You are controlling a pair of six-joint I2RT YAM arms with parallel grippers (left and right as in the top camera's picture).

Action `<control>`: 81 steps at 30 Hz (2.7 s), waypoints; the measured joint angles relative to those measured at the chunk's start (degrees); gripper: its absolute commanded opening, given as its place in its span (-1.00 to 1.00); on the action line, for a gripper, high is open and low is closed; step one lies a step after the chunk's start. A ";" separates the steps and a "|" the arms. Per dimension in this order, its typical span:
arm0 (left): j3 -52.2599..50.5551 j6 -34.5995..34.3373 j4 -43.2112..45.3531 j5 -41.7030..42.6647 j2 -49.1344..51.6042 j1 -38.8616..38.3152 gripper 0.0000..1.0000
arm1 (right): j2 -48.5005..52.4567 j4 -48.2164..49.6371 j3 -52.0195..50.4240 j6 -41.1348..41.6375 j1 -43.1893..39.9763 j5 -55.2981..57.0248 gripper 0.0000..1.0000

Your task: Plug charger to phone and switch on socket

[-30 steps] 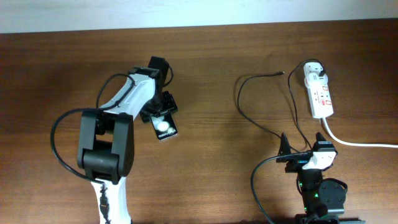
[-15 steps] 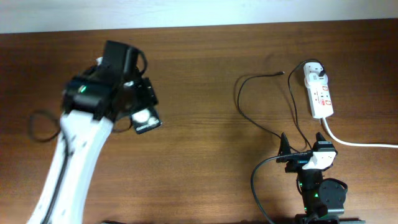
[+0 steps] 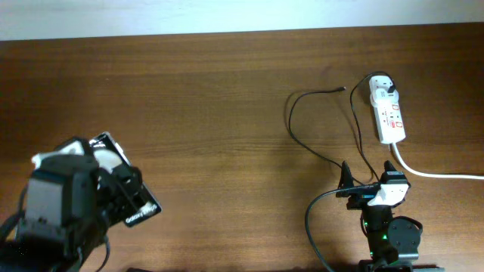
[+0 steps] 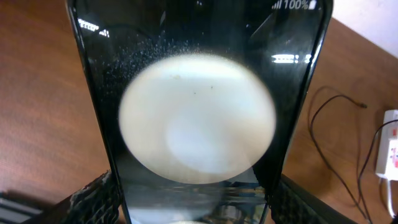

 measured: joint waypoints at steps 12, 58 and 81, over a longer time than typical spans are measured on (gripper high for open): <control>-19.76 -11.19 12.98 3.17 -1.86 0.00 0.18 | 0.00 -0.02 0.00 0.00 0.00 0.00 0.97; -28.70 -11.82 42.07 69.13 29.24 8.28 0.16 | 0.00 0.00 0.00 0.00 0.00 0.00 0.97; -28.70 -11.82 42.07 69.13 29.24 8.28 0.18 | 0.00 1.31 -0.02 57.94 0.00 -56.83 0.97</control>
